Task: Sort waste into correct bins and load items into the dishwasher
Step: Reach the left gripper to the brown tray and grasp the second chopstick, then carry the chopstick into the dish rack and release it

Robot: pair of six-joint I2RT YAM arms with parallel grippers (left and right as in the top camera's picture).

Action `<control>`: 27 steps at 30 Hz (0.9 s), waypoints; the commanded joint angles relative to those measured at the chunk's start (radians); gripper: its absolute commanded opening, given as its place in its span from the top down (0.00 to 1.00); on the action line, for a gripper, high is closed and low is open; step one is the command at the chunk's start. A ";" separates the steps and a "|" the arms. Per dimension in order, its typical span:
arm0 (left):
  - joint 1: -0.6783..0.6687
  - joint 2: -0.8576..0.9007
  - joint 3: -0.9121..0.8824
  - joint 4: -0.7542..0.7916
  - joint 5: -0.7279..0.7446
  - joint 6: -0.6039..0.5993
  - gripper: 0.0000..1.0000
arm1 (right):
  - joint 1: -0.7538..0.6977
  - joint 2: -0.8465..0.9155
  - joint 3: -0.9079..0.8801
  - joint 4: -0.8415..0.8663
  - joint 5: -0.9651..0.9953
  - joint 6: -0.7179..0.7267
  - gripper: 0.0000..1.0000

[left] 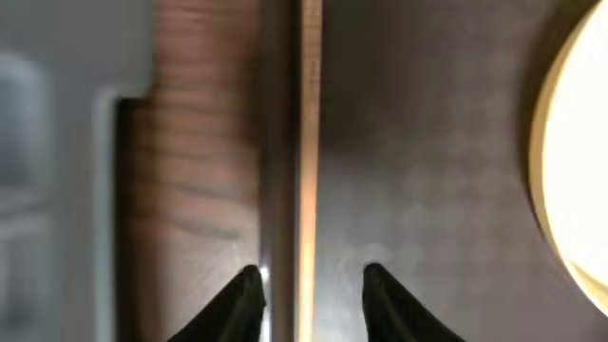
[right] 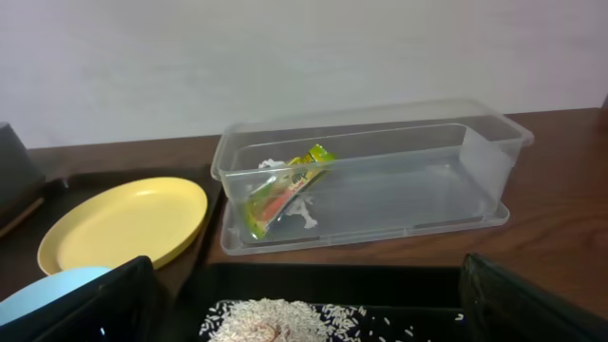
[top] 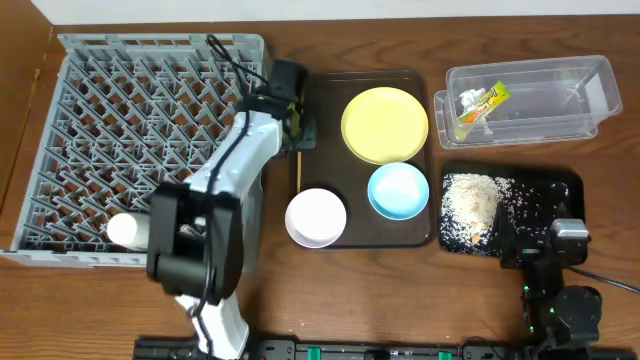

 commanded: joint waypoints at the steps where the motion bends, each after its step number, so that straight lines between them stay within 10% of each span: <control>1: -0.013 0.062 -0.001 0.025 0.037 0.010 0.65 | -0.006 -0.004 -0.002 -0.003 0.003 -0.013 0.01; 8: -0.027 0.179 -0.001 0.051 0.017 0.009 0.66 | -0.006 -0.004 -0.002 -0.003 0.003 -0.013 0.01; 11: -0.031 0.201 -0.001 0.050 0.151 0.010 0.81 | -0.006 -0.004 -0.002 -0.003 0.003 -0.013 0.01; 19: 0.009 -0.011 0.058 -0.069 0.148 0.047 0.92 | -0.006 -0.004 -0.002 -0.003 0.003 -0.013 0.01; 27: 0.092 -0.256 0.057 -0.241 -0.266 0.245 0.92 | -0.006 -0.004 -0.002 -0.003 0.003 -0.013 0.01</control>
